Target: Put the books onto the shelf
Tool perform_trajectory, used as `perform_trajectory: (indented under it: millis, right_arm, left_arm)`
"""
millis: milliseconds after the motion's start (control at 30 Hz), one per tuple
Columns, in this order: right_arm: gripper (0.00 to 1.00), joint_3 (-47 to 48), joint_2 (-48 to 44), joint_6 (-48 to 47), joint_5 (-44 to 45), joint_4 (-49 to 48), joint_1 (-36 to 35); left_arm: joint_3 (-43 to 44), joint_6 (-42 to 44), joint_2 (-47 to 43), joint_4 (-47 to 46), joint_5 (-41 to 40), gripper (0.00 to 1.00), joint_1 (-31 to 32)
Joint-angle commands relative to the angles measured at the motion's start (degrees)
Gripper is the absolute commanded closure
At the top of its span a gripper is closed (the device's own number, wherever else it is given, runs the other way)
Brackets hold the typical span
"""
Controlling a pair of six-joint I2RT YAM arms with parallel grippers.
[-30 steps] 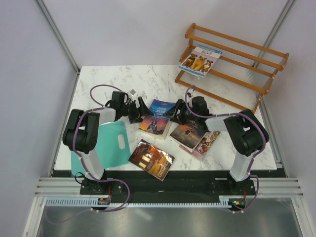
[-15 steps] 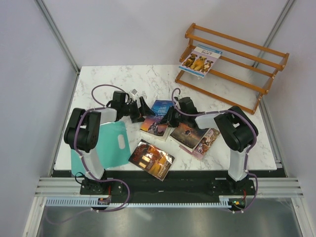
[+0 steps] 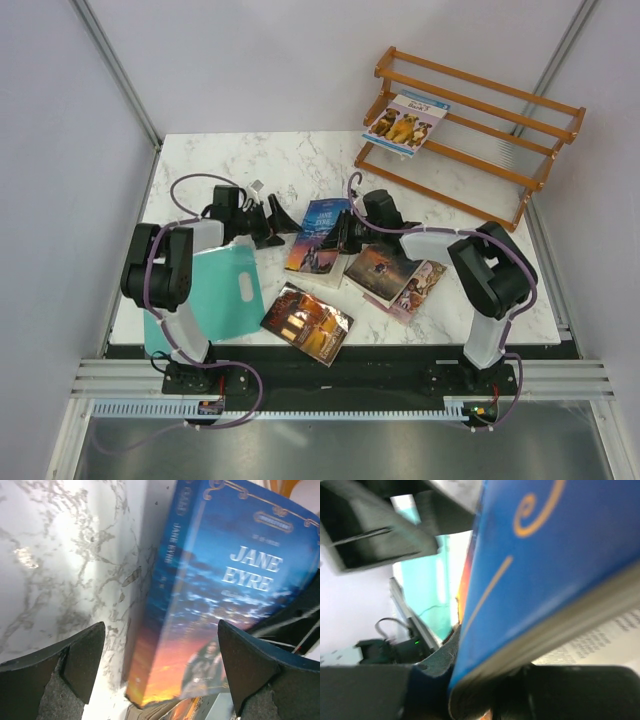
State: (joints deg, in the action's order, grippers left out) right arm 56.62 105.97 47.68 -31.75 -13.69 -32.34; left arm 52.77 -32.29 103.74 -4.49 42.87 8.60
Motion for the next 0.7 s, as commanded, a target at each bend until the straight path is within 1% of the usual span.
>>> perform_trajectory:
  millis: [0, 33, 67, 133, 167, 267, 333, 367, 400, 433, 467, 500, 533, 567, 600, 633, 667]
  right_arm:
    - [0.98, 0.1, -5.8, 2.8, -8.4, -15.4, 1.1]
    - [0.98, 0.2, -5.7, 4.4, -9.5, -18.1, 1.2]
    - [0.98, 0.4, -5.0, 5.3, -10.8, -19.3, 1.2]
    - [0.97, 0.6, -4.2, 6.9, -12.1, -22.5, 1.2]
    - [0.95, 0.4, -3.8, 8.6, -12.5, -23.6, 1.2]
    - [0.92, 0.2, -2.0, 10.4, -13.7, -25.9, 1.2]
    - [0.91, 0.2, -0.5, 10.2, -14.0, -25.0, 1.2]
    - [0.87, 0.2, -0.2, 10.0, -13.6, -23.9, 1.2]
    - [0.82, 0.6, 0.5, 8.1, -13.3, -19.9, 1.2]
    - [0.78, 0.9, 0.6, 7.1, -12.3, -17.9, 1.2]
    - [0.67, 1.0, 0.6, 6.1, -11.4, -16.0, 1.2]
    - [0.6, 0.9, 0.3, 4.4, -9.9, -12.4, 1.3]
    - [0.54, 0.7, -0.1, 3.3, -7.5, -11.0, 1.2]
    - [0.43, 0.4, -1.3, 2.6, -5.0, -8.9, 1.3]
    - [0.38, 0.4, -2.0, 1.6, -3.1, -4.1, 1.4]
    - [0.34, 0.4, -2.6, -0.1, -1.8, -2.4, 1.5]
    - [0.26, 0.3, -4.1, -0.7, 1.7, -0.7, 1.6]
  left_arm:
    - [-1.7, 0.0, -0.1, -5.6, 7.4, 0.0, -1.3]
    - [-3.1, -1.3, 0.1, -10.9, 10.0, 0.0, -1.3]
    - [-3.8, -4.8, 0.3, -14.1, 11.5, 0.0, -1.3]
    - [-5.7, -8.8, 1.8, -21.2, 15.9, 0.0, -1.0]
    - [-6.2, -12.3, 2.4, -27.4, 17.0, 0.0, -0.6]
    - [-7.5, -17.8, 3.7, -38.3, 19.7, 0.0, 0.8]
    - [-7.6, -19.4, 3.9, -41.3, 20.3, 0.02, 1.6]
    - [-7.6, -20.5, 3.9, -42.6, 20.6, 0.07, 2.3]
    - [-7.4, -21.1, 4.1, -45.1, 21.0, 0.14, 2.6]
    - [-7.0, -21.8, 4.6, -46.2, 21.8, 0.43, 2.7]
    - [-6.6, -23.8, 5.2, -47.2, 22.3, 0.72, 3.0]
    - [-6.4, -25.6, 5.8, -51.1, 23.0, 0.98, 3.0]
    - [-6.5, -27.9, 6.6, -54.7, 24.1, 0.98, 3.0]
    - [-6.6, -32.6, 8.0, -58.1, 24.6, 0.98, 2.9]
    - [-6.7, -34.6, 8.4, -61.3, 24.7, 0.98, 2.8]
    - [-6.8, -36.2, 8.8, -65.4, 24.7, 0.98, 2.7]
    - [-6.8, -38.4, 8.8, -67.0, 24.7, 0.98, 2.3]
